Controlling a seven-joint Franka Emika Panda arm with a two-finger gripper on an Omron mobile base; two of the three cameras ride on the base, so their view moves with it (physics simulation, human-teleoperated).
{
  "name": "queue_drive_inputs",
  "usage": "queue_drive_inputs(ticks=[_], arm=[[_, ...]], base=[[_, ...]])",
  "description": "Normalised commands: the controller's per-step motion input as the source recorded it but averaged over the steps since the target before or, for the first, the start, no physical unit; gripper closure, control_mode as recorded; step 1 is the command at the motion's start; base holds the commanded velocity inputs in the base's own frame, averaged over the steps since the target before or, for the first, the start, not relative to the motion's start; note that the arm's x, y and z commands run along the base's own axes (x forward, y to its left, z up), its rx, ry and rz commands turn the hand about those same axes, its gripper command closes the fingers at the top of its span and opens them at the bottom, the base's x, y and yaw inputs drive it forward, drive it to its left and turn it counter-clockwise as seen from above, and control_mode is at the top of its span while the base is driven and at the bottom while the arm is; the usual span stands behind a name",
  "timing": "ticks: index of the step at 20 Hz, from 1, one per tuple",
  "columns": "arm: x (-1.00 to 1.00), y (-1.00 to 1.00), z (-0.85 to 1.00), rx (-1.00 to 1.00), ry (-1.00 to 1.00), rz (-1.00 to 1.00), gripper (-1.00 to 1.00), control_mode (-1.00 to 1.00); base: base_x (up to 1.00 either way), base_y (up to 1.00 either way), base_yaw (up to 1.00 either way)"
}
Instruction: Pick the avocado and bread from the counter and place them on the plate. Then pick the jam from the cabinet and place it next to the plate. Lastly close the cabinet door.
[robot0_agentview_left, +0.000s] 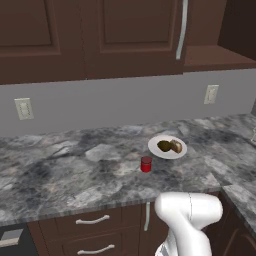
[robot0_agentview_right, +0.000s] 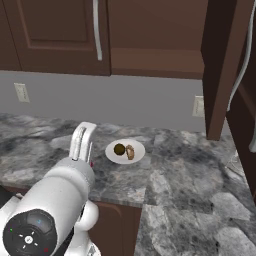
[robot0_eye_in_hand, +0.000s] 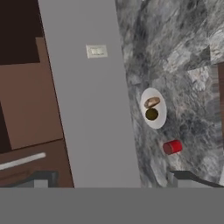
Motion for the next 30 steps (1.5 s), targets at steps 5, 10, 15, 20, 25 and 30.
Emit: queue_drive_inputs(ticks=[5, 10, 15, 20, 25, 30], arm=[[0.00, -0.18, -0.19, 0.00, 0.01, 0.00, -1.00, -1.00], [0.00, -0.24, -0.16, 0.01, -0.01, 0.00, -1.00, -1.00], [0.00, -0.48, -0.02, 0.09, -0.10, -0.01, -1.00, -1.00], [0.04, -0.44, -0.01, 0.13, -0.06, -0.02, -1.00, -1.00], [0.19, -0.26, -0.09, 0.12, -0.01, -0.05, -1.00, -1.00], [0.29, -0.16, -0.13, 0.07, -0.02, -0.08, -1.00, -1.00]], base=[[0.00, 0.00, 0.00], [0.00, 0.00, 0.00], [0.00, 0.00, 0.00], [0.00, 0.00, 0.00], [0.00, 0.00, 0.00], [0.00, 0.00, 0.00]])
